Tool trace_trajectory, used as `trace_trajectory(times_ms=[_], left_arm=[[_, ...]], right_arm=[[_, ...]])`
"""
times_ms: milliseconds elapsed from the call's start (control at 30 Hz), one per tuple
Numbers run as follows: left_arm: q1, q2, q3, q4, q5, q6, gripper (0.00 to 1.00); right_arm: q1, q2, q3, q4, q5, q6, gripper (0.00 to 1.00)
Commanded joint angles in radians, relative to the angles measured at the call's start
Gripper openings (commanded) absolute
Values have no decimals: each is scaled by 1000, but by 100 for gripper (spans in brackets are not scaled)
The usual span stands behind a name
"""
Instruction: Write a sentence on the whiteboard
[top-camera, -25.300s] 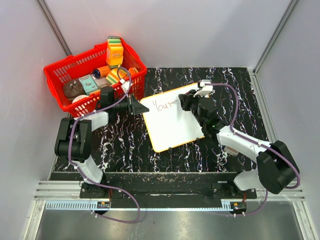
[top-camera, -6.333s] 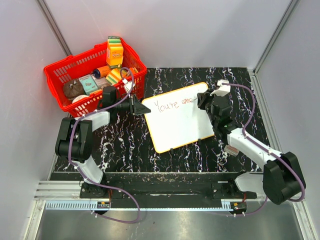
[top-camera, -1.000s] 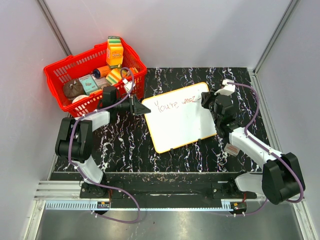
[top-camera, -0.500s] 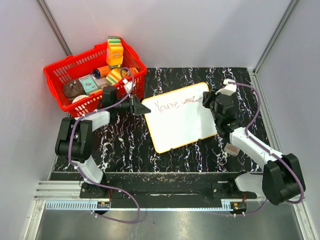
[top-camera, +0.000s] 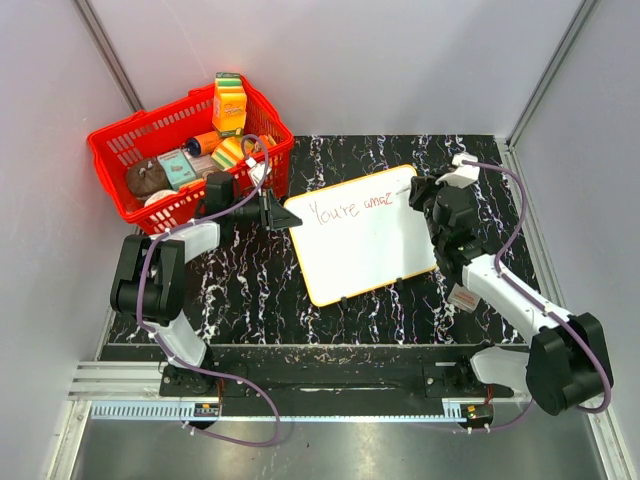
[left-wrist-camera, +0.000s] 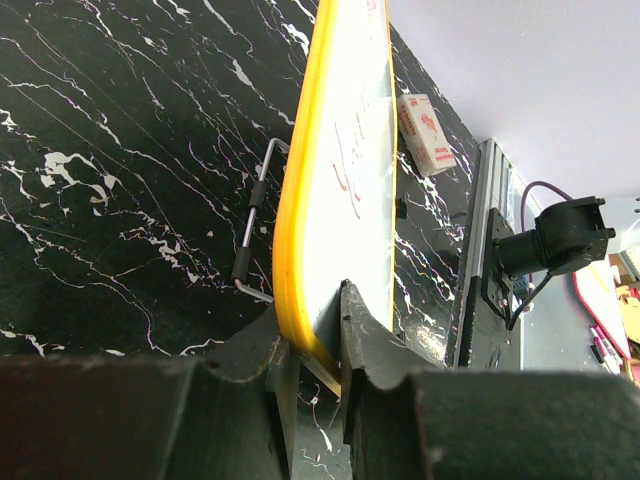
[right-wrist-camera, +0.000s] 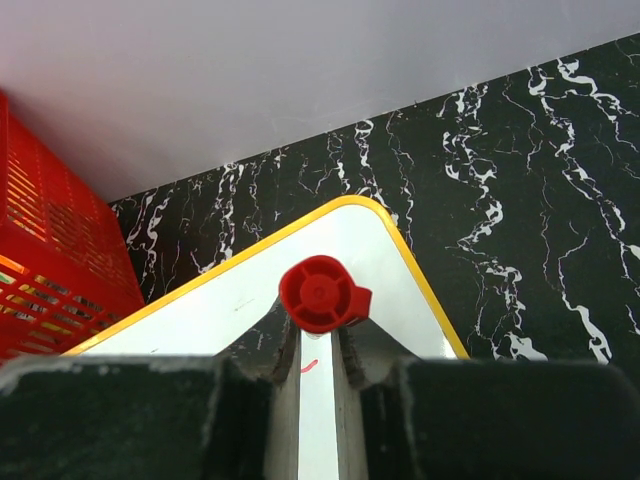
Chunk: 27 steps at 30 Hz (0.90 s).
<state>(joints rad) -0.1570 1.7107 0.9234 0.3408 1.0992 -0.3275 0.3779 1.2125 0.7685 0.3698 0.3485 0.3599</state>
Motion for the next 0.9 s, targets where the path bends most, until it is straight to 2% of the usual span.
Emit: trace_trajectory(times_ms=[0,867], left_arm=[[-53,40,-32,-60,-65,211,0],[-53,38,-31,-65,-64,214,0]], right_arm=[[-8,22,49,35,12,-9,0],[-11,68,49,27,-14,7,0]])
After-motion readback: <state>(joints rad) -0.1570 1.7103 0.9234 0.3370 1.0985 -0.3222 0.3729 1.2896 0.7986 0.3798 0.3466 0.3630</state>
